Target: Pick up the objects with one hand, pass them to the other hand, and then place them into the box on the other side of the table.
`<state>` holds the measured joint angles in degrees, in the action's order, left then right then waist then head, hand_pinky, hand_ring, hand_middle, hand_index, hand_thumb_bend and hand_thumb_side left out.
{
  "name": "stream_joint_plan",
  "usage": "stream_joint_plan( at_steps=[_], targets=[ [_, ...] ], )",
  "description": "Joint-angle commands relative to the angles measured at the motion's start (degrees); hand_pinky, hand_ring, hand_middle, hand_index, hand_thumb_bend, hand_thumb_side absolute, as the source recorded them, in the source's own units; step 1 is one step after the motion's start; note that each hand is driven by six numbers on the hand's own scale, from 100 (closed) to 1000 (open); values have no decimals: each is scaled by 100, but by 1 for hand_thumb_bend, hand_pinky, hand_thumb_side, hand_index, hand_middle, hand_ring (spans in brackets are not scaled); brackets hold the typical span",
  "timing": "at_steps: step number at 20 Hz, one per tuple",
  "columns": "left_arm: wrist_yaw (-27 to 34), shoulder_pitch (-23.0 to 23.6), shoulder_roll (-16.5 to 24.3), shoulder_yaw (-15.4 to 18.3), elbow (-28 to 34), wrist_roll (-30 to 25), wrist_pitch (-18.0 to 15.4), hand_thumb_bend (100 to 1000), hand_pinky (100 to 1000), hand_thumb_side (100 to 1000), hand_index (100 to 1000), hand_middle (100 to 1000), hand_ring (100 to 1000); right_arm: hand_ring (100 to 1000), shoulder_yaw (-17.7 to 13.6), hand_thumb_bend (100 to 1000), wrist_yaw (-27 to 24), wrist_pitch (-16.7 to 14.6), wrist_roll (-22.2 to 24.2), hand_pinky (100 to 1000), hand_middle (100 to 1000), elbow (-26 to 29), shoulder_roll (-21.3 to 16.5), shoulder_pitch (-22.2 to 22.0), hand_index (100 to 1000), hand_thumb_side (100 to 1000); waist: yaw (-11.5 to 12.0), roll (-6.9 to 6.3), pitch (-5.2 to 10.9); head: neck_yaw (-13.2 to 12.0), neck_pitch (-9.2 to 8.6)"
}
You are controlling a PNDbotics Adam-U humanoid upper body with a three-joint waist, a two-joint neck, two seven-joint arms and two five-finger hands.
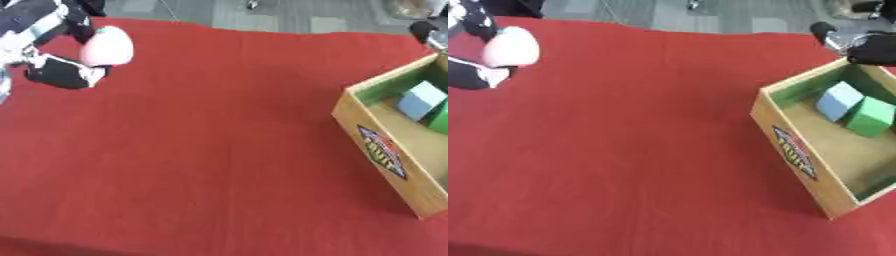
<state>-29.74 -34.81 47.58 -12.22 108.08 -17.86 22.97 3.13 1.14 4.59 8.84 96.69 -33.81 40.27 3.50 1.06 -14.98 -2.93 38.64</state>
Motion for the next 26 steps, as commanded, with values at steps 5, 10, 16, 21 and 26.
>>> stream_joint_plan(
  at_steps=[5, 10, 16, 21, 26],
  targets=[
    [-274, -108, -459, -124, 189, 445, -193, 211, 737, 100, 448, 524, 576, 884, 341, 553, -52, 69, 572, 848, 738, 434, 515, 650, 853, 149, -31, 86, 255, 168, -134],
    [-362, -144, -865, -268, 79, 752, -351, 172, 726, 100, 440, 507, 553, 887, 691, 546, 252, 28, 1152, 852, 750, 494, 975, 1112, 854, 182, -70, 125, 268, 173, -128],
    [-227, -129, -1259, -387, -135, 1188, -585, 108, 719, 100, 434, 500, 541, 884, 1046, 537, 685, -163, 1724, 851, 757, 380, 1399, 1546, 853, 211, -114, 169, 276, 149, -111],
    [127, -79, -1613, -448, -496, 1632, -957, 100, 713, 100, 430, 496, 535, 883, 1387, 535, 878, -351, 2115, 850, 759, 128, 1813, 1901, 851, 230, -155, 205, 274, 121, -93],
    [199, -87, -1850, -501, -740, 1853, -1249, 100, 716, 100, 428, 496, 535, 881, 1542, 533, 1202, -500, 2314, 848, 758, -172, 2205, 2042, 850, 238, -197, 246, 271, 79, -82]
  ],
)
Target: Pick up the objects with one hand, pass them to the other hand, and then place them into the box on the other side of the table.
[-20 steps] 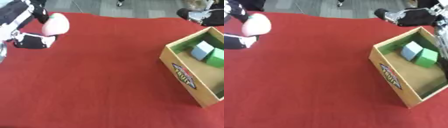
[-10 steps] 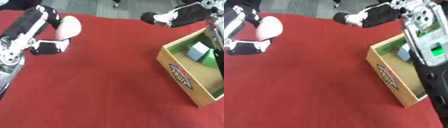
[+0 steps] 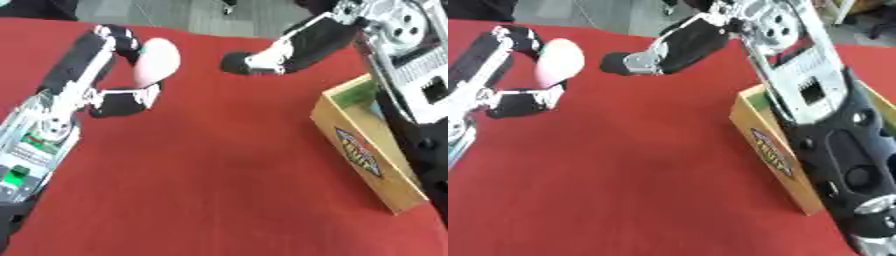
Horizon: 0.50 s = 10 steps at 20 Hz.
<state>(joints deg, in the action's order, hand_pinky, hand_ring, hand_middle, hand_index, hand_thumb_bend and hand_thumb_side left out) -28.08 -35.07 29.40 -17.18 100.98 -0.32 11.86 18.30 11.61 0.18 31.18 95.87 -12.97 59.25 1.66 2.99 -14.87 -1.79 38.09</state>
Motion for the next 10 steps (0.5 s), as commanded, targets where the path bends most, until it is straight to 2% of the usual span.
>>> stream_joint_plan(
  at_steps=[1, 10],
  targets=[
    [13, -62, -73, -13, -64, 123, -198, 100, 717, 100, 429, 497, 536, 879, 48, 529, 222, -82, 96, 846, 753, -162, 196, 156, 847, 238, -19, 63, 259, -50, -21],
    [118, -68, -345, -17, -310, 315, -781, 100, 714, 100, 426, 492, 532, 877, 170, 511, 878, -422, 205, 846, 749, -868, 679, 226, 840, 243, -27, 114, 256, -87, 13]
  ],
)
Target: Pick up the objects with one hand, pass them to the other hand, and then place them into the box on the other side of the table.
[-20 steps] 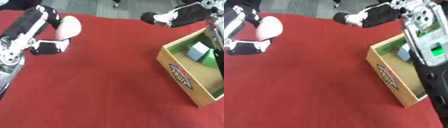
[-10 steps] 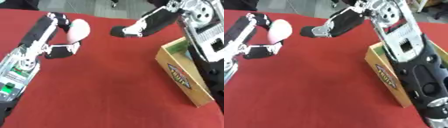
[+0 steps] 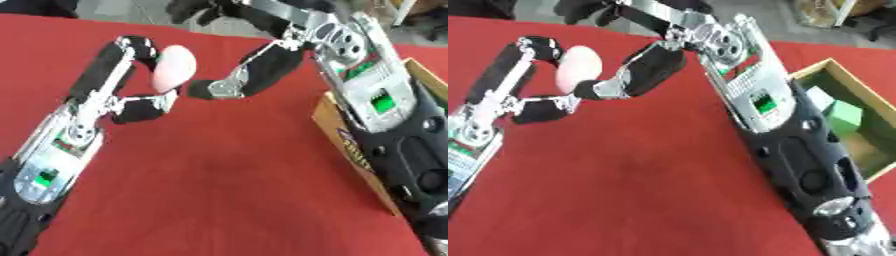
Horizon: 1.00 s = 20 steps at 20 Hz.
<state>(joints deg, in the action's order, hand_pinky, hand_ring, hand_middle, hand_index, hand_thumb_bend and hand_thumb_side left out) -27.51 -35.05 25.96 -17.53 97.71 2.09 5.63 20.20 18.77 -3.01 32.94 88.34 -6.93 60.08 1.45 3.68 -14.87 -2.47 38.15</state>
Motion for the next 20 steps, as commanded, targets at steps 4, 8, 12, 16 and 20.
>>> stream_joint_plan(
  at_steps=[4, 8, 12, 16, 20],
  targets=[
    [102, -55, -64, 47, -18, 228, -405, 100, 711, 100, 424, 489, 530, 876, -16, 496, 414, -257, 75, 846, 749, -355, 186, 137, 836, 226, 2, 45, 250, -2, 18],
    [233, -12, -69, 48, 4, 325, -617, 100, 713, 100, 424, 489, 531, 875, -22, 481, 622, -385, 9, 846, 748, -508, 248, 146, 832, 209, 8, 39, 242, 29, 11],
    [339, 46, -34, 46, 101, 383, -794, 100, 714, 100, 424, 489, 532, 875, -19, 468, 779, -486, -50, 846, 747, -611, 277, 137, 828, 189, 13, 31, 229, 52, 10],
    [392, 110, 18, 46, 199, 392, -875, 100, 714, 100, 424, 489, 532, 874, -27, 456, 847, -541, -175, 846, 745, -601, 285, 135, 826, 162, 20, 20, 215, 68, 0],
    [431, 166, 51, 44, 258, 382, -877, 100, 712, 100, 424, 488, 530, 870, -44, 446, 841, -520, -387, 845, 741, -503, 279, 123, 821, 131, 20, 12, 197, 79, -18]
  ],
)
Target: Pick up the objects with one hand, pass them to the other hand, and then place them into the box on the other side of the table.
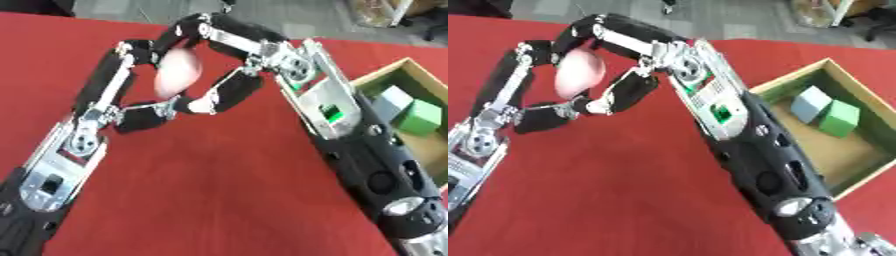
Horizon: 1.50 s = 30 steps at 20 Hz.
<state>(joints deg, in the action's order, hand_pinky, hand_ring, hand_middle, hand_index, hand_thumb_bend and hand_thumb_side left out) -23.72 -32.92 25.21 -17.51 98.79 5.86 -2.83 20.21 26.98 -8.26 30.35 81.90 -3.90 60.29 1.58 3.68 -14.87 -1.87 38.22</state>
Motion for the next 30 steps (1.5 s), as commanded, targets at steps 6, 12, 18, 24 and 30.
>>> stream_joint_plan(
  at_steps=[6, 12, 18, 24, 30],
  targets=[
    [85, -32, 143, 30, 194, -31, -34, 100, 711, 100, 424, 487, 530, 860, -28, 432, 10, 89, -310, 839, 719, 172, -11, 97, 804, 100, 18, 0, 175, 60, -30],
    [121, -49, 128, 30, 217, -24, -49, 100, 710, 100, 424, 487, 529, 836, 17, 405, 34, 53, -171, 828, 578, 138, 6, 102, 719, 100, 39, -2, 154, 91, -23],
    [92, -77, 125, 42, 268, 9, -81, 100, 712, 100, 425, 488, 530, 807, 13, 393, 159, -55, 72, 813, 526, 92, 11, 93, 679, 100, 51, -2, 159, 110, -28],
    [48, -70, 130, 51, 310, 74, -96, 100, 712, 100, 426, 489, 530, 753, 6, 379, 184, -77, 102, 785, 426, 71, 13, 84, 576, 100, 52, -10, 163, 134, -32],
    [57, -58, 135, 61, 353, 144, -115, 100, 710, 100, 429, 488, 529, 699, 7, 365, 113, -28, 53, 763, 341, 82, 3, 70, 489, 100, 53, -12, 163, 158, -40]
  ],
)
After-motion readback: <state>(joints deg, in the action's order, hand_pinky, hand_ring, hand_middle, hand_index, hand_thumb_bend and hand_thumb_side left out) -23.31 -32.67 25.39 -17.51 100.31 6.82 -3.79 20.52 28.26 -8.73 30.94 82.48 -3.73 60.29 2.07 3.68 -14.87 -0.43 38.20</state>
